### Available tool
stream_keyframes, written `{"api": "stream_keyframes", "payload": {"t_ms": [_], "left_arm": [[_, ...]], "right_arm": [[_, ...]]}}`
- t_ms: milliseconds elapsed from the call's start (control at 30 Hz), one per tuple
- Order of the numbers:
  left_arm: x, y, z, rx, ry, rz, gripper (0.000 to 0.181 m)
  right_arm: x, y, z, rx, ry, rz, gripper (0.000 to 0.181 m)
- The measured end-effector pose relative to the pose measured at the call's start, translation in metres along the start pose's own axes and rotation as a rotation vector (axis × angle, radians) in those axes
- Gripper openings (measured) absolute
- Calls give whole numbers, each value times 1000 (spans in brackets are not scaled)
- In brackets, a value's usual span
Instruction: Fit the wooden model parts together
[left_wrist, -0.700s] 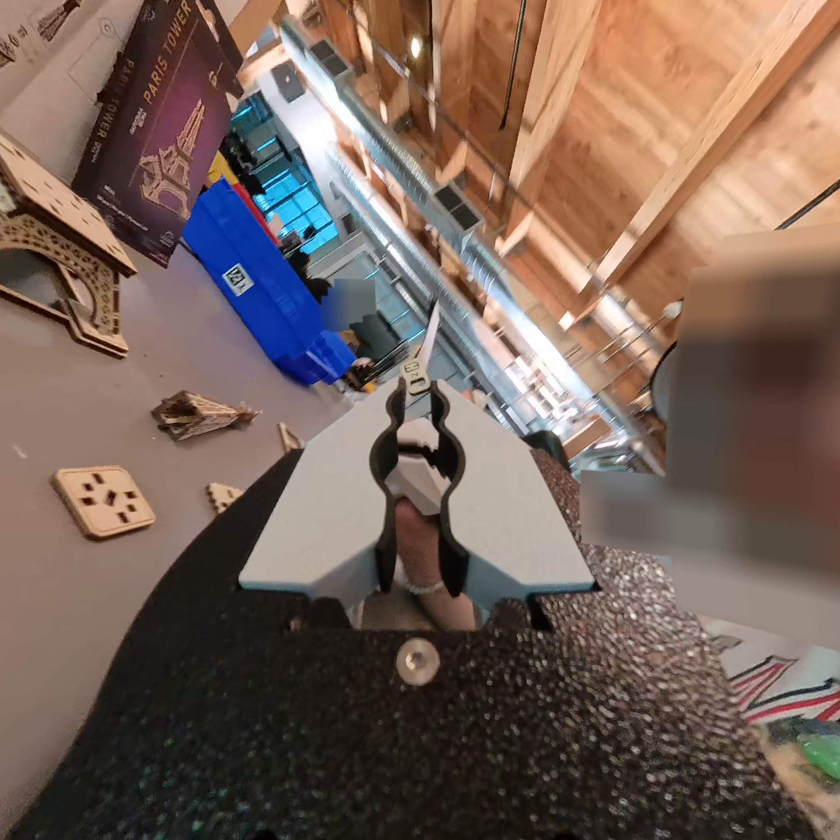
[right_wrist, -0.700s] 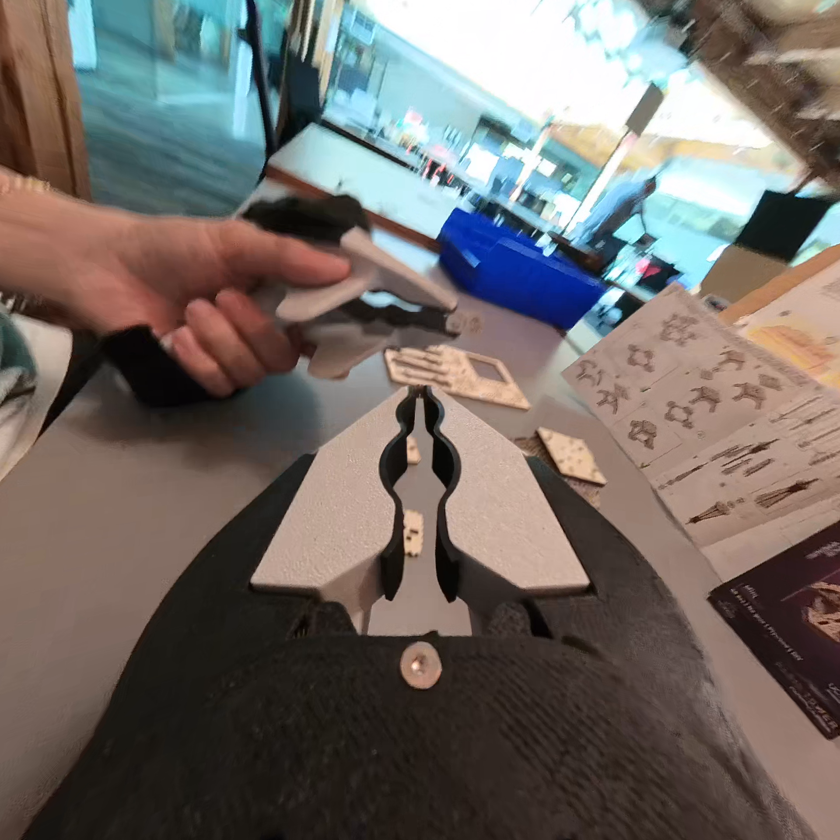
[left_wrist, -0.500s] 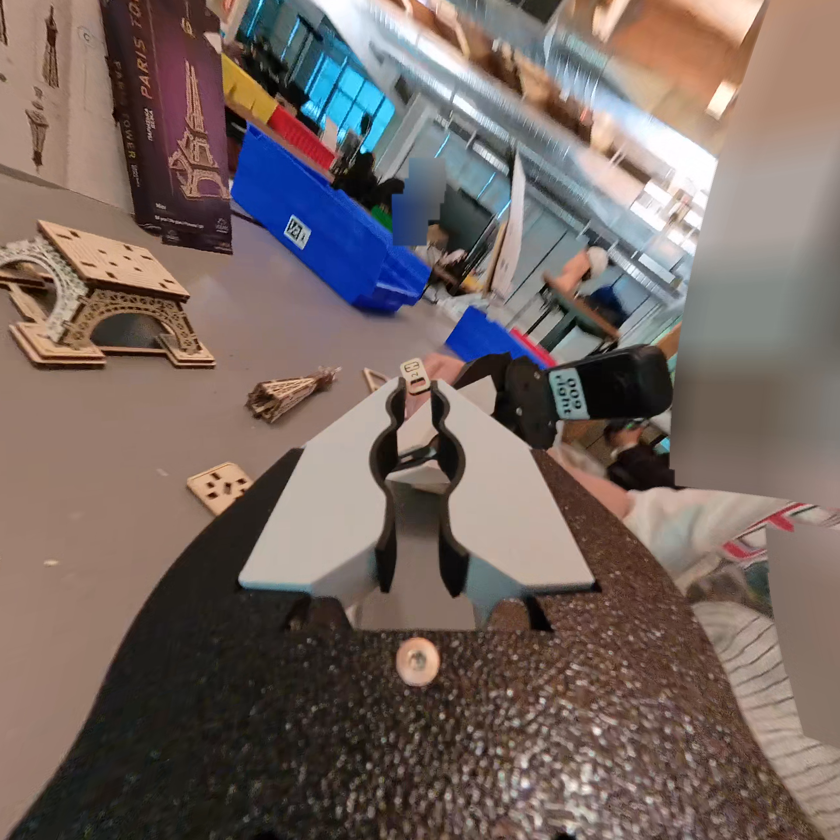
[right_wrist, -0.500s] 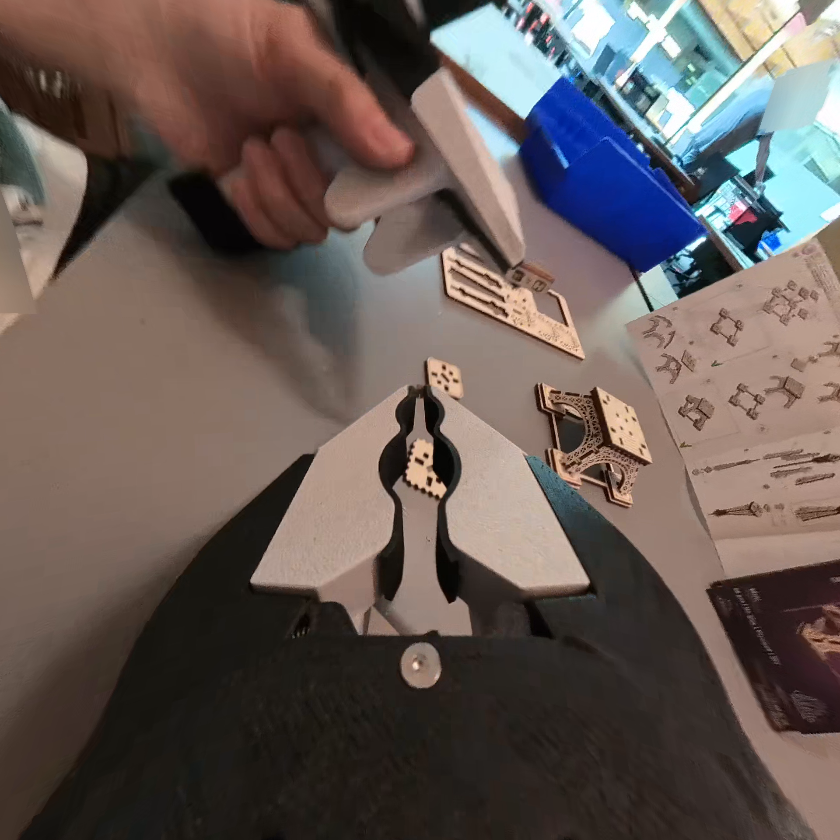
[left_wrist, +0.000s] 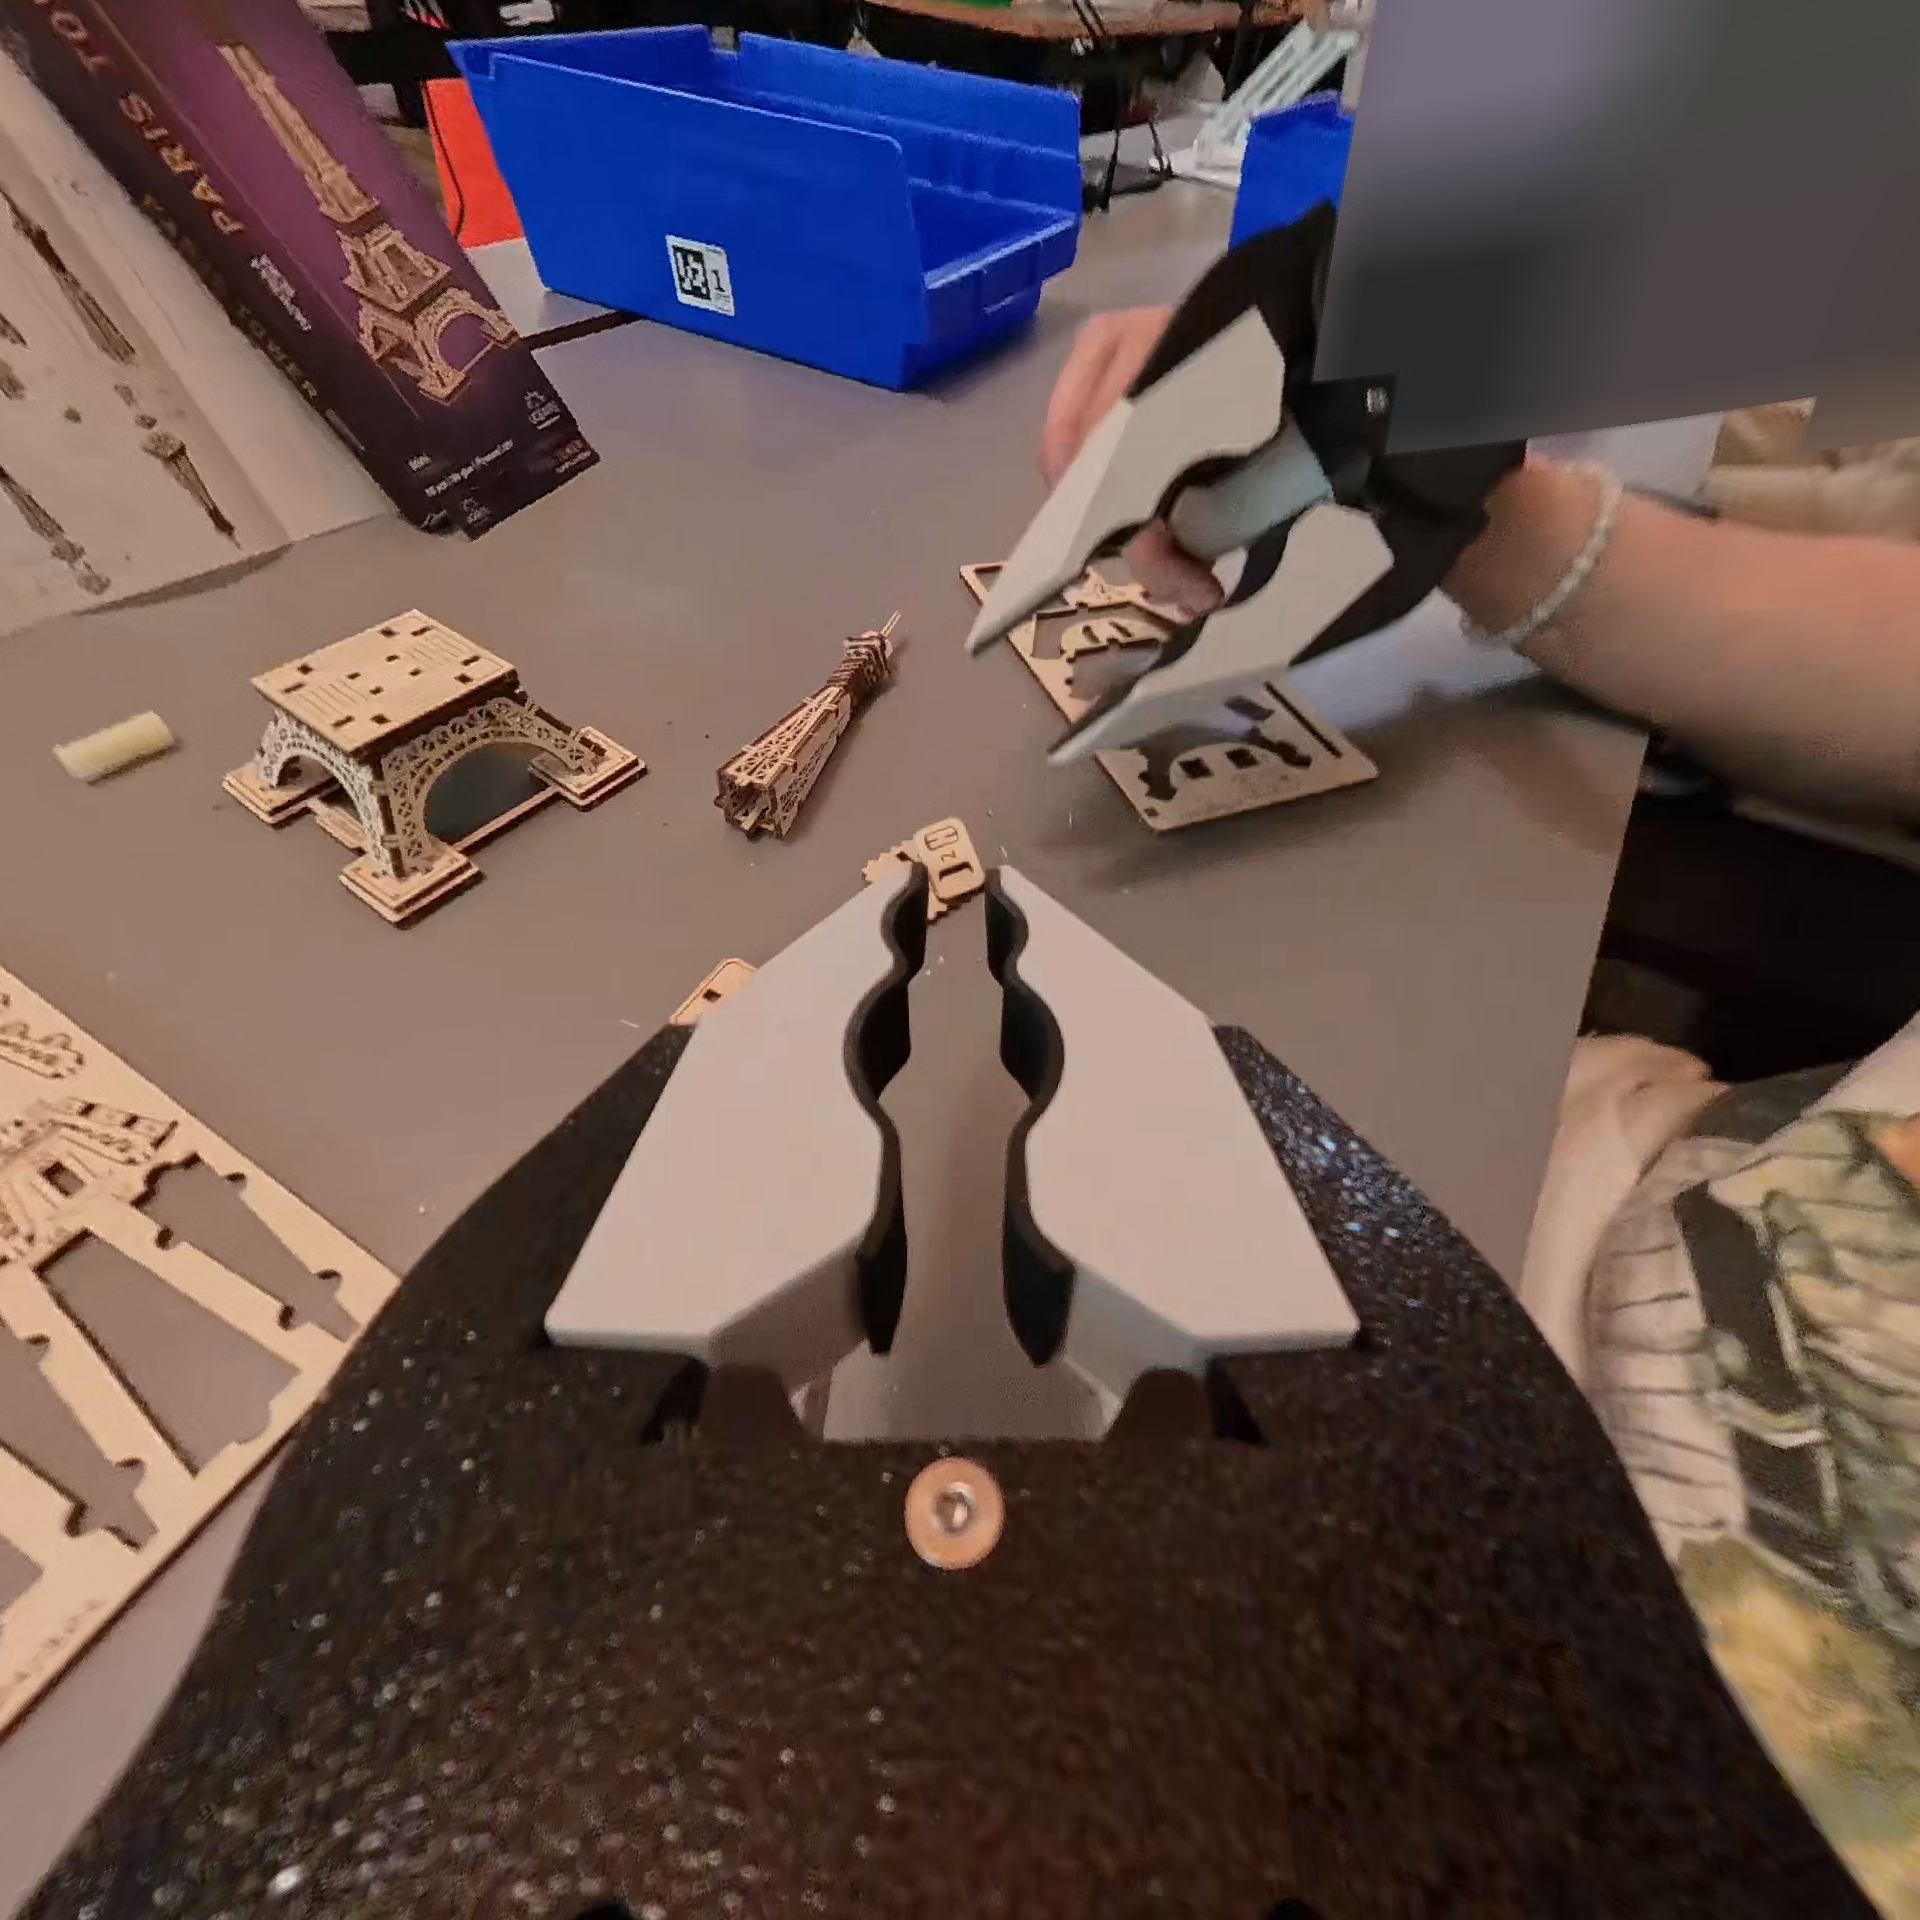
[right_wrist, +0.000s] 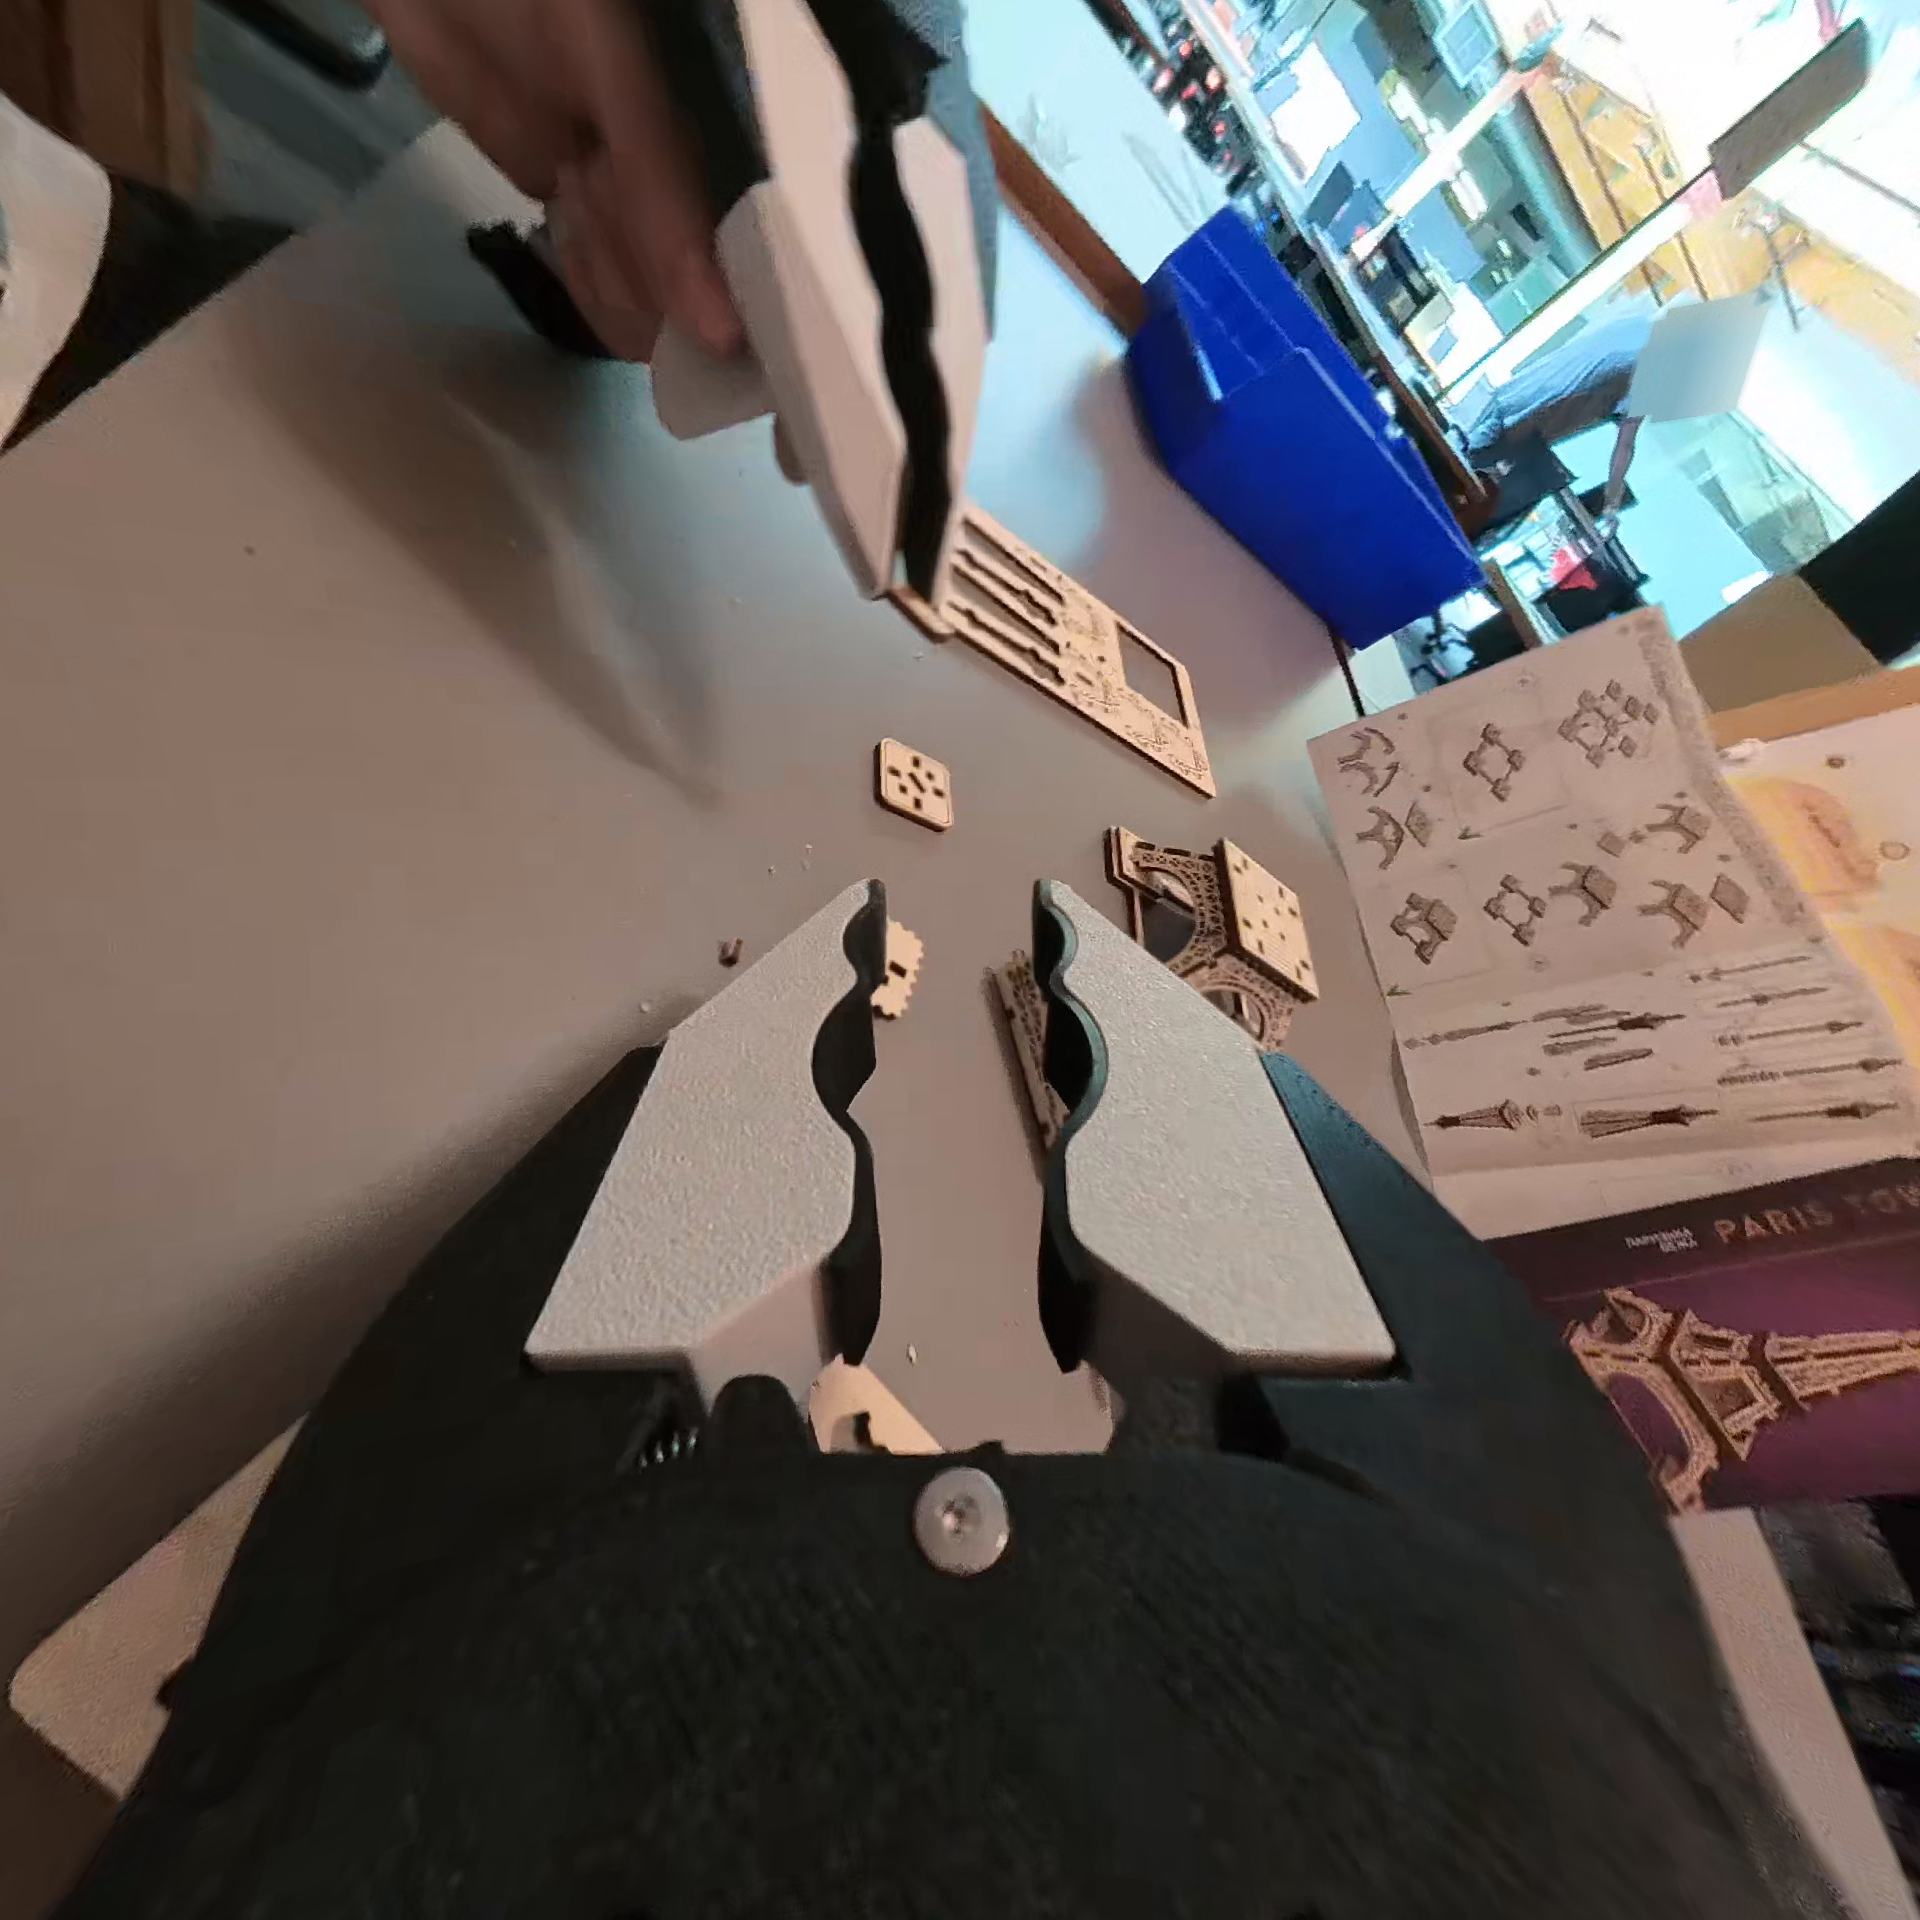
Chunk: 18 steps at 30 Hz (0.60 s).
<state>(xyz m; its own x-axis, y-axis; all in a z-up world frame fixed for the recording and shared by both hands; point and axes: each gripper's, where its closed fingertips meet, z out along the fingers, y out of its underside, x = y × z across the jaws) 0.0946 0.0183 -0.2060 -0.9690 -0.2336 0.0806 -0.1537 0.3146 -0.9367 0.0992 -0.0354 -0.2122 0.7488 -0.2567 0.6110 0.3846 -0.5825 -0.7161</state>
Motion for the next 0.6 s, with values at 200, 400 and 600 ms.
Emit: {"api": "stream_keyframes", "payload": {"t_ms": [200, 400, 600], "left_arm": [[8, -4, 7, -15, -49, 269, 9], [18, -23, 8, 28, -145, 574, 9], [34, -30, 8, 97, -93, 645, 9]], "right_arm": [[-8, -25, 1, 143, -49, 95, 15], [-2, -42, 4, 229, -42, 250, 19], [-1, -57, -9, 350, -86, 300, 17]]}}
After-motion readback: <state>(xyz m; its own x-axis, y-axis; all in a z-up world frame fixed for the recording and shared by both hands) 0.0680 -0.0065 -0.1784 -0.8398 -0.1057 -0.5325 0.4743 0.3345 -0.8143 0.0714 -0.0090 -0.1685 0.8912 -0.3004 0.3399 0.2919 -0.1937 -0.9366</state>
